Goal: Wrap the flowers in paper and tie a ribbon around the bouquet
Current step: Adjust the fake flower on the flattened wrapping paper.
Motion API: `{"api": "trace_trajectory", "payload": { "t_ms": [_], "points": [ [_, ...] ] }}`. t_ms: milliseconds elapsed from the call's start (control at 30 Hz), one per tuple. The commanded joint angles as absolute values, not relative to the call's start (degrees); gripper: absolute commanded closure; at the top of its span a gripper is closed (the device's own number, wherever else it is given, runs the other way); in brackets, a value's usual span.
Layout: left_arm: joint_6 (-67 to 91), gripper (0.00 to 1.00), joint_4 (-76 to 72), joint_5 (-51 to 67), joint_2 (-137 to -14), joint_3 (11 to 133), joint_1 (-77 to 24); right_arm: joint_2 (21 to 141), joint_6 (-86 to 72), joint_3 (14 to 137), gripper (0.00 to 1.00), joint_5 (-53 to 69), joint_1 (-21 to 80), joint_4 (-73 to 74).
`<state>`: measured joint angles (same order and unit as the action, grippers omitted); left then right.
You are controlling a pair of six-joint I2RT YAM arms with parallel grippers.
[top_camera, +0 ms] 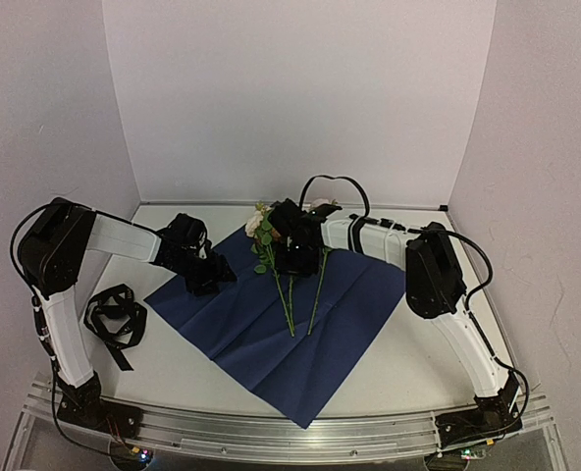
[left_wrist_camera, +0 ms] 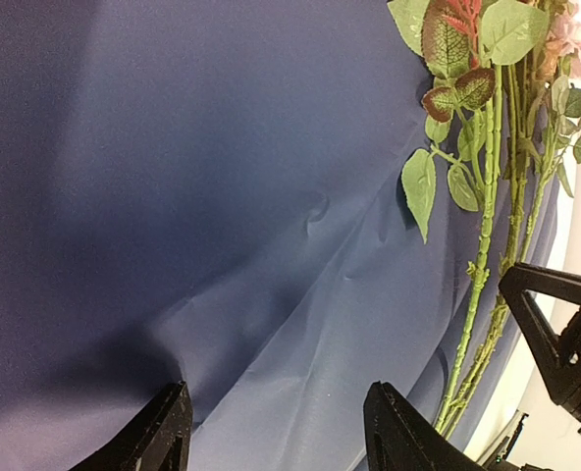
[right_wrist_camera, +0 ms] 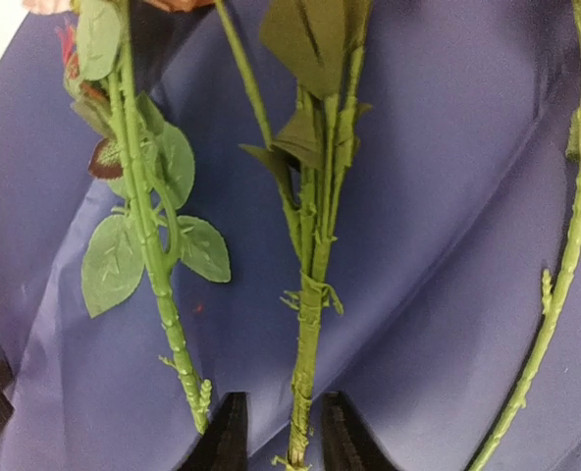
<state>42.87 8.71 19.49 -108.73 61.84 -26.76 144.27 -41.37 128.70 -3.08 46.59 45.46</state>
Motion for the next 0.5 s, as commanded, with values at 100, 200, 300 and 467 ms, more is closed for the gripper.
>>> {"api": "trace_trajectory", "payload": {
  "t_ms": [100, 200, 300, 467],
  "points": [
    [41.76, 0.38, 9.23, 20.08, -109.68, 63.59, -26.63, 136.59, -40.12, 127.84, 0.58, -6.16, 46.64, 45.22],
    [41.77, 0.38, 9.21, 20.04, -109.61, 63.48, -26.63, 133.45, -41.04, 123.45, 0.59, -8.17, 46.02, 45.27],
    [41.79, 0.38, 9.02, 20.15, -109.76, 63.48, -26.60, 131.51, -42.64, 118.68, 0.61, -8.75, 45.11, 45.27],
    [41.80, 0.38, 8.88, 20.22, -109.75, 63.44, -26.63, 130.55, -44.09, 113.70, 0.63, -7.93, 44.65, 45.23]
  ]
}}
